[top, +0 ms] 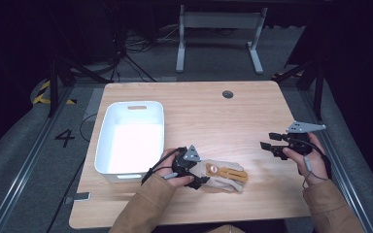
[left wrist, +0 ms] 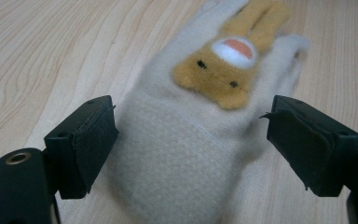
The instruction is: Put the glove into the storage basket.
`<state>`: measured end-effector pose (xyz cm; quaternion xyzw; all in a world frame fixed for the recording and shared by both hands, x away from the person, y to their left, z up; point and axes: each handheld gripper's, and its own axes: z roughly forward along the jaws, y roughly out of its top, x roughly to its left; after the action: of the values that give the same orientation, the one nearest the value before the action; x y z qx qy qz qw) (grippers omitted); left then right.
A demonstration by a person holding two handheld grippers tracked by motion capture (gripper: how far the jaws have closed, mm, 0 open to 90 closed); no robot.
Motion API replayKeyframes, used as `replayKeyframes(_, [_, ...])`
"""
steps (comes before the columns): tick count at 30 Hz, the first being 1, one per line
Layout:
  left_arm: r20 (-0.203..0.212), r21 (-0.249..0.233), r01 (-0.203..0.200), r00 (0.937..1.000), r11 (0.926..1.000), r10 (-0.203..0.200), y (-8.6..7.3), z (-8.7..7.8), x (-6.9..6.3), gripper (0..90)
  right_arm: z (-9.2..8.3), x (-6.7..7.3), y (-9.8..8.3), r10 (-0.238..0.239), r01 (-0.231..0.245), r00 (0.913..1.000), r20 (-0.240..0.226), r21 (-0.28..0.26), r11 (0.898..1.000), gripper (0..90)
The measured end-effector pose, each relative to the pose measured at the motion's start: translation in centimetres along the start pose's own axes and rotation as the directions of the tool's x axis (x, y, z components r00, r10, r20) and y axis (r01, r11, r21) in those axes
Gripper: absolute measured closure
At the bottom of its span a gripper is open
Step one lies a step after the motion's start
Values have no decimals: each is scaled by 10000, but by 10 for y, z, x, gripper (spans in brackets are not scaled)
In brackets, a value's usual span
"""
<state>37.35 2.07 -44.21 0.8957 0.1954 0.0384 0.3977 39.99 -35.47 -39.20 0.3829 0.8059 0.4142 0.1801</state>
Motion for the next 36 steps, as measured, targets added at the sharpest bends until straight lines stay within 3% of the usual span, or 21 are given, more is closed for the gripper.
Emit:
replayKeyframes(3, [49, -42, -53, 10000, 10000, 53, 0, 0, 1, 164, 1, 0, 0, 14, -13, 10000, -71, 25, 10000, 410])
replayKeyframes(9, [316, -581, -70, 9995, 9983, 88, 6, 6, 6, 177, 4, 2, 0, -48, 51, 9998, -218, 138, 9999, 408])
replayKeyframes(16, [412, -410, -5, 9992, 9992, 21, 2, 13, 8, 175, 6, 3, -1, -54, 60, 9997, -224, 259, 9996, 408])
replayKeyframes(20, [590, -123, -31, 9983, 9999, 38, 1, 11, 4, 173, 6, 3, -1, -38, 45, 9997, -234, 270, 9996, 408])
replayKeyframes(28, [962, -79, 52, 9954, 10000, -44, -2, 7, 3, 176, 7, 3, -1, 3, 11, 9995, -316, 438, 9990, 408])
replayKeyframes(31, [964, -136, 83, 9953, 9999, -70, -5, 12, 2, 167, 8, 3, -1, -11, 27, 9993, -368, 451, 9990, 408])
replayKeyframes(34, [778, -58, 405, 9962, 9992, -399, -5, 19, 2, 163, 8, 3, -2, -19, 37, 9994, -355, 506, 9987, 407])
replayKeyframes(36, [715, 6, 127, 9974, 9999, -127, -7, 22, 0, 161, 8, 3, -2, 3, 17, 9993, -372, 521, 9986, 406])
